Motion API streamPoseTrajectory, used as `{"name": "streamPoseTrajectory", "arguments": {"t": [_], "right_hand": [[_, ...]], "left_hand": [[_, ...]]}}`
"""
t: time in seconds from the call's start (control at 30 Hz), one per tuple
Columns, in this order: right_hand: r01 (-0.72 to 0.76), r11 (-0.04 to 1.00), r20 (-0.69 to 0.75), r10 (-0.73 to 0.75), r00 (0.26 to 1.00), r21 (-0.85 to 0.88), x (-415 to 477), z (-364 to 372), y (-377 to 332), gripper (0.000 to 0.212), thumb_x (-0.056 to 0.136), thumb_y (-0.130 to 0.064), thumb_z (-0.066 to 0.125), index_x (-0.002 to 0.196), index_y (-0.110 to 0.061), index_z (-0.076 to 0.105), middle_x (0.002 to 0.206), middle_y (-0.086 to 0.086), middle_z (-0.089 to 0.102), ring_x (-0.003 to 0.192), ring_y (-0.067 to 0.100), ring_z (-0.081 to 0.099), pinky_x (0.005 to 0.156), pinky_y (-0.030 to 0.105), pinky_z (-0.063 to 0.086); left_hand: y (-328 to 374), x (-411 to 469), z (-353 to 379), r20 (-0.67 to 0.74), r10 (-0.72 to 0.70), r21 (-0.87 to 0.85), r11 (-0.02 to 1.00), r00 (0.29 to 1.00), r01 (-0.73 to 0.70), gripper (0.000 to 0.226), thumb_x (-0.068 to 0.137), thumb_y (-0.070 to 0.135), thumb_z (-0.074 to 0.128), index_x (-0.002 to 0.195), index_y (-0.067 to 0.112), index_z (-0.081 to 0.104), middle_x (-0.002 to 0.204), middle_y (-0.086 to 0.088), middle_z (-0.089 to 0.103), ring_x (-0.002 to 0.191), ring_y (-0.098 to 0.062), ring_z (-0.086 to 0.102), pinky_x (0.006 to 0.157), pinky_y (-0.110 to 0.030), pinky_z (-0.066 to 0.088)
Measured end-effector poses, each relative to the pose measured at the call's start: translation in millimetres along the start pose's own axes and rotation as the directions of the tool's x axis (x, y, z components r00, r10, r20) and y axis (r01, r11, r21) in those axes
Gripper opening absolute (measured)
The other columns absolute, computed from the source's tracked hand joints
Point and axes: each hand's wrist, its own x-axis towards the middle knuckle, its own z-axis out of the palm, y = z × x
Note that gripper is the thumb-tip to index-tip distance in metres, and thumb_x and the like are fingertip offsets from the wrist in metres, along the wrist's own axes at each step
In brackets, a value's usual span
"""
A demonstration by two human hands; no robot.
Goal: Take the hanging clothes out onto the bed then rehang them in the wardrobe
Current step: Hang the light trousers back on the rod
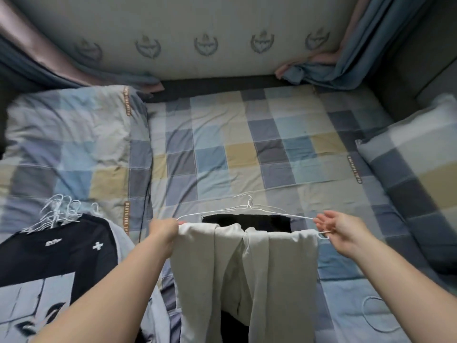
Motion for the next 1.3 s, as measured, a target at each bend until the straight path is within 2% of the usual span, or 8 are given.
{"name": "streamPoseTrajectory", "arguments": {"t": [0.1,0.2,0.27,0.47,0.67,0.77,1.03,1.3], "right_hand": [[-0.011,0.997,-0.023,0.010,1.000,-0.071,-6,-14,8,0.054,0.089,0.026,0.017,0.139,0.013,0.033,0.125,0.035,0.046,0.094,0.040,0.060,0.051,0.019,0.055],[-0.041,0.989,-0.036,0.036,0.999,-0.140,11,-17,27,0.047,0.096,0.018,0.015,0.139,0.013,0.033,0.136,0.035,0.046,0.118,0.046,0.055,0.090,0.038,0.049],[-0.050,0.982,-0.041,0.043,0.998,-0.179,29,-13,45,0.045,0.097,0.015,0.014,0.138,0.014,0.033,0.137,0.034,0.046,0.124,0.045,0.051,0.096,0.043,0.043],[-0.001,0.971,-0.007,-0.001,1.000,-0.239,86,12,80,0.042,0.096,0.015,0.018,0.127,0.009,0.046,0.128,0.031,0.054,0.097,0.035,0.060,0.083,0.040,0.051],[-0.030,0.958,-0.018,0.026,0.999,-0.286,134,29,90,0.044,0.097,0.012,0.017,0.134,0.011,0.041,0.119,0.027,0.058,0.096,0.034,0.062,0.062,0.029,0.060],[-0.040,0.948,0.011,0.046,0.999,-0.317,142,34,91,0.046,0.097,0.012,0.016,0.136,0.008,0.040,0.124,0.026,0.056,0.106,0.035,0.061,0.082,0.037,0.053],[0.128,0.959,0.145,-0.093,0.985,-0.252,85,31,44,0.015,0.094,-0.001,0.051,0.083,-0.009,0.057,0.083,0.011,0.066,0.074,0.024,0.060,0.071,0.032,0.047],[0.368,0.902,0.298,-0.296,0.907,-0.225,-41,-5,-46,0.018,0.098,-0.018,0.055,0.083,-0.011,0.060,0.085,0.007,0.070,0.085,0.017,0.065,0.071,0.033,0.052]], "left_hand": [[-19,-17,-4,-0.043,0.003,-0.011,1.000,0.999,-0.004,0.019,0.088,-0.006,0.051,0.100,0.001,0.065,0.089,-0.017,0.067,0.077,-0.027,0.056,0.066,-0.033,0.041],[-38,-5,1,-0.098,0.015,-0.088,0.996,0.995,-0.023,0.025,0.094,-0.001,0.050,0.114,0.003,0.065,0.107,-0.015,0.070,0.098,-0.029,0.064,0.073,-0.028,0.042],[-50,9,7,-0.047,0.028,-0.064,0.998,0.999,-0.031,0.029,0.096,-0.003,0.049,0.120,0.000,0.064,0.115,-0.020,0.068,0.106,-0.034,0.063,0.081,-0.033,0.051],[-78,76,21,-0.099,0.117,-0.008,0.993,0.988,-0.119,0.026,0.093,-0.006,0.048,0.104,0.011,0.064,0.083,-0.008,0.069,0.088,-0.028,0.062,0.079,-0.037,0.052],[-89,123,33,-0.085,0.130,0.053,0.991,0.988,-0.126,0.022,0.090,-0.003,0.061,0.106,0.011,0.068,0.091,-0.012,0.067,0.093,-0.032,0.064,0.087,-0.042,0.056],[-95,130,31,-0.064,0.092,0.024,0.996,0.994,-0.090,0.022,0.086,-0.008,0.064,0.101,0.008,0.069,0.089,-0.014,0.067,0.092,-0.033,0.064,0.091,-0.046,0.056],[-55,82,21,-0.058,0.211,-0.065,0.975,0.976,-0.215,0.018,0.096,-0.002,0.049,0.089,0.013,0.057,0.098,-0.014,0.070,0.091,-0.027,0.062,0.095,-0.047,0.051],[30,-51,-15,-0.086,0.496,-0.056,0.863,0.864,-0.501,0.009,0.099,0.004,0.049,0.095,0.009,0.055,0.095,-0.012,0.069,0.083,-0.019,0.063,0.062,-0.018,0.049]]}}
